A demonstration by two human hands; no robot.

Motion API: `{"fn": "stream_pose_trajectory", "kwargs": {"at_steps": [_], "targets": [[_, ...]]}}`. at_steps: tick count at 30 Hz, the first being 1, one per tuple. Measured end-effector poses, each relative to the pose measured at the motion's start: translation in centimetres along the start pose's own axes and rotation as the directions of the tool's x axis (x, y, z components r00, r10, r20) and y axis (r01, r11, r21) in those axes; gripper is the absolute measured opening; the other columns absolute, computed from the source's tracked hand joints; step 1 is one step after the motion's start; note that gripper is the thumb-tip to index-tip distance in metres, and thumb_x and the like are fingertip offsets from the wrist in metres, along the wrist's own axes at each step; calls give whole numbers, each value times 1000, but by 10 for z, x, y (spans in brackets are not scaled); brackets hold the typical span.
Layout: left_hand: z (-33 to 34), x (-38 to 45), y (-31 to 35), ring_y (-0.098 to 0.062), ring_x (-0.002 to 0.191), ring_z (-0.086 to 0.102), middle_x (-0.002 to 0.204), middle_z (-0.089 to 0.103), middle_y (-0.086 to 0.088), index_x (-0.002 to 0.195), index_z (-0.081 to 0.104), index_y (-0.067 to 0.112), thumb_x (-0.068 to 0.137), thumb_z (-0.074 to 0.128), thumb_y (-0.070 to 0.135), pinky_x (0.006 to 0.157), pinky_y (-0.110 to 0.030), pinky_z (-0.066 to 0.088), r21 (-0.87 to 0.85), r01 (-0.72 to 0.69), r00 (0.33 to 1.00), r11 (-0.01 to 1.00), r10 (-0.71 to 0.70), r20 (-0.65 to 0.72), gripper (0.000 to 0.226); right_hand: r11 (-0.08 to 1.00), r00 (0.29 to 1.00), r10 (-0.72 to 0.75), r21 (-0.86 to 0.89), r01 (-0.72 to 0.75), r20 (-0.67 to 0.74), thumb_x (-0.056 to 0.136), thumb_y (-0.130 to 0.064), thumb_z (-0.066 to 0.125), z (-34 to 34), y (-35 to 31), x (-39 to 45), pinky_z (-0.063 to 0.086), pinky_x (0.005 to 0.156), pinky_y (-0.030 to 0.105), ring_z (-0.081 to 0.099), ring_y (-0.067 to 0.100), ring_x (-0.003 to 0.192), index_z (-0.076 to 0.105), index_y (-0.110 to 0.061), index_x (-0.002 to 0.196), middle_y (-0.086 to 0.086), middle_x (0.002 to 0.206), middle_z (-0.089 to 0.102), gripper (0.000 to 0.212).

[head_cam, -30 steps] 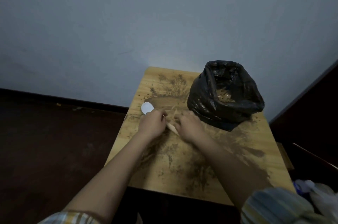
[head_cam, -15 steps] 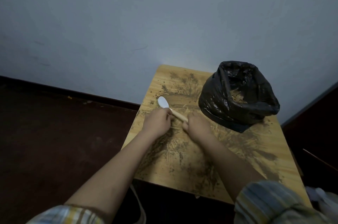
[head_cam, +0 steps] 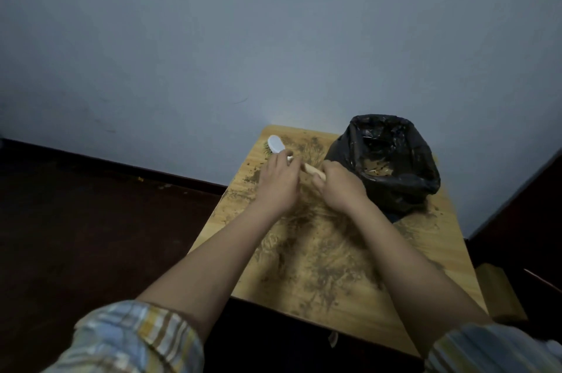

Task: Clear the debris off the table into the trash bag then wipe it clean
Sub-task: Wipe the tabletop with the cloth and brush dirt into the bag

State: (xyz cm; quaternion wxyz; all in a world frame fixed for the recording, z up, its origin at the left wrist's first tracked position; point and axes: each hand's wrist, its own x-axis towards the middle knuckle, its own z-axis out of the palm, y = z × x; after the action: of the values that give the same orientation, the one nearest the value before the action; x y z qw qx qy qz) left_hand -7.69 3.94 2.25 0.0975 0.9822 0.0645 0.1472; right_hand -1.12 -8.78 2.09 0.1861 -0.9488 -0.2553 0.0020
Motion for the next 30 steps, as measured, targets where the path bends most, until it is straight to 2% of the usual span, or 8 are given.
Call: {"fn": "stream_pose_trajectory", "kwargs": {"at_steps": [5, 8, 10, 15, 19, 23, 27, 30], "targets": [[-4, 4, 25, -26, 129, 33, 142, 37, -5, 136, 41, 18, 93, 49, 17, 99, -38, 32, 154, -16, 1000, 988, 18, -15, 44, 996, 996, -88, -11, 88, -16, 100, -34, 41, -33, 16, -15, 40, 69, 35, 53, 26, 92, 54, -15, 117, 6, 109, 52, 28], [-8, 5, 36, -25, 127, 36, 139, 42, -3, 135, 42, 20, 96, 46, 19, 98, -37, 31, 198, -45, 998, 979, 52, -33, 40, 990, 990, -138, -41, 138, -1, 101, -33, 40, -49, 22, -24, 45, 82, 41, 49, 27, 102, 54, -15, 119, 6, 114, 52, 30], [-11, 6, 40, -24, 125, 39, 135, 47, -1, 131, 45, 21, 98, 44, 22, 98, -37, 30, 227, -64, 997, 972, 75, -37, 33, 985, 988, -156, -80, 154, -17, 101, -32, 39, -57, 24, -30, 43, 87, 42, 47, 27, 106, 54, -16, 121, 6, 117, 53, 30], [-22, 15, 46, -23, 113, 49, 118, 56, 2, 118, 52, 24, 98, 45, 17, 99, -36, 29, 204, -108, 992, 973, 120, -43, 22, 979, 984, -140, -164, 120, -115, 101, -33, 38, -70, 31, -32, 36, 85, 41, 45, 26, 106, 55, -23, 123, 3, 118, 53, 30], [-25, 28, 51, -24, 104, 51, 109, 58, 0, 110, 55, 23, 98, 45, 17, 86, -33, 35, 174, -123, 990, 977, 133, -49, 17, 998, 976, -60, -9, 59, -210, 98, -36, 46, -74, 42, -25, 33, 92, 41, 40, 25, 114, 56, -27, 124, 0, 120, 51, 29], [-20, 49, 51, -26, 101, 52, 106, 58, -3, 107, 57, 21, 97, 49, 19, 73, -32, 33, 115, -52, 998, 992, 57, -41, 13, 990, 959, 26, 140, 14, -281, 97, -35, 50, -82, 59, -5, 32, 103, 43, 31, 24, 127, 46, -24, 137, 1, 137, 42, 42], [-4, 81, 46, -26, 92, 56, 102, 59, -5, 108, 58, 16, 97, 50, 26, 62, -34, 36, 65, 91, 995, 994, -93, 32, 17, 960, 957, 181, 250, -123, -226, 97, -31, 48, -87, 96, 24, 31, 107, 41, 27, 28, 133, 42, -22, 141, 8, 144, 37, 45], [16, 106, 42, -24, 76, 54, 88, 55, -3, 109, 57, 12, 97, 51, 27, 58, -33, 40, 69, 228, 962, 971, -235, 136, 20, 946, 946, 273, 229, -230, -177, 97, -27, 48, -87, 133, 46, 31, 107, 38, 31, 31, 131, 48, -20, 137, 11, 141, 40, 41]]}}
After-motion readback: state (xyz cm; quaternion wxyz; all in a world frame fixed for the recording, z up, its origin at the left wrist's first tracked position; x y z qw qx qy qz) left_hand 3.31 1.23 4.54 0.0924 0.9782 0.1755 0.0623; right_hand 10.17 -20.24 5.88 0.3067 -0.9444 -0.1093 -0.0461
